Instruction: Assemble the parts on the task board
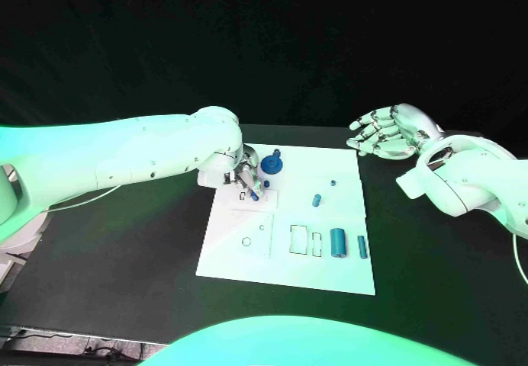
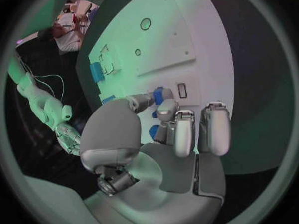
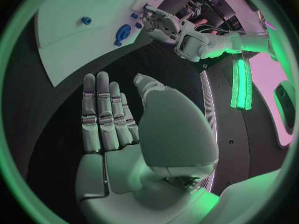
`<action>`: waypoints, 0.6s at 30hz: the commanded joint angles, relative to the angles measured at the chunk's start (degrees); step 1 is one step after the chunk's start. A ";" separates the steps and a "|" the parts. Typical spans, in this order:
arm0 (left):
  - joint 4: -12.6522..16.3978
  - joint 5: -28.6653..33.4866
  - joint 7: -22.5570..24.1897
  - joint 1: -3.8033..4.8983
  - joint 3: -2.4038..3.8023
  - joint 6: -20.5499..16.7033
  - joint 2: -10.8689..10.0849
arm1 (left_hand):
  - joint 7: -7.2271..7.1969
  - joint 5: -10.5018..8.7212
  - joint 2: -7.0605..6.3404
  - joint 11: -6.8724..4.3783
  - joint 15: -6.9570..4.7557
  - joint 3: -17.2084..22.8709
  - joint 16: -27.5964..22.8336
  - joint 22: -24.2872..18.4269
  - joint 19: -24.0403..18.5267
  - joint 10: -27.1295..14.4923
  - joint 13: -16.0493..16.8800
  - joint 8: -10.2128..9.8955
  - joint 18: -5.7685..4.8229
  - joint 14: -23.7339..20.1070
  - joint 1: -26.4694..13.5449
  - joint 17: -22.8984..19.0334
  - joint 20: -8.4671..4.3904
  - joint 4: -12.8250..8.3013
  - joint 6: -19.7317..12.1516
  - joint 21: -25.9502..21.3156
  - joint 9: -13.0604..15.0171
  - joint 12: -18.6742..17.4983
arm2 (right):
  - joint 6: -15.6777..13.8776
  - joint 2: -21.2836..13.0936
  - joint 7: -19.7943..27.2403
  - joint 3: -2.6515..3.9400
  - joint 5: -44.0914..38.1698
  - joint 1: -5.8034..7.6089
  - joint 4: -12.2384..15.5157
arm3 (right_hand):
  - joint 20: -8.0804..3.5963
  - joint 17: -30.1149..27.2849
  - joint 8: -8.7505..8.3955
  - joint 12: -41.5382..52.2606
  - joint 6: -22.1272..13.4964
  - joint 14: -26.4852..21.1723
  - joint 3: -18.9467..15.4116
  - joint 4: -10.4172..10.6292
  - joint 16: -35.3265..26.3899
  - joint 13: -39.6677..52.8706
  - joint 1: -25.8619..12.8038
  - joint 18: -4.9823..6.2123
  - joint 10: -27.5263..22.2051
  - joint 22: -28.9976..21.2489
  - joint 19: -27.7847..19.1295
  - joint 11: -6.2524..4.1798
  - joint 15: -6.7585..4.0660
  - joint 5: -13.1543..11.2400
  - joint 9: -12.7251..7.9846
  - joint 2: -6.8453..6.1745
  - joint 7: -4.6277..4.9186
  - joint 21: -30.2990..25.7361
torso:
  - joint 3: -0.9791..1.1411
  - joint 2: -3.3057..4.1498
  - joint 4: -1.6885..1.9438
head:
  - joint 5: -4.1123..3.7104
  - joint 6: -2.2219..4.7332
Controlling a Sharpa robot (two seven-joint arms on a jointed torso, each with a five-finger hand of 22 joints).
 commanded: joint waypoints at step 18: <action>1.47 -1.68 0.21 -0.75 -0.11 -2.80 -0.72 | -0.63 2.82 -0.30 -0.32 -0.23 13.02 0.37 5.23 0.96 1.30 0.75 0.66 -0.09 5.96 -1.59 15.10 -0.04 -12.37 0.73 0.70 0.39 0.73 | 0.90 -0.12 0.39 0.01 -0.25 -0.02 0.10 | 0.10 -0.10 0.45 0.09 -0.01 0.40 -0.23 0.00 -0.45 -0.22 -0.51 0.68 0.49 -0.20 0.17 0.11 -0.16 0.21 -0.04 -0.20 0.89 -0.27 | 0.03 0.01 -0.02 | -0.03 -0.25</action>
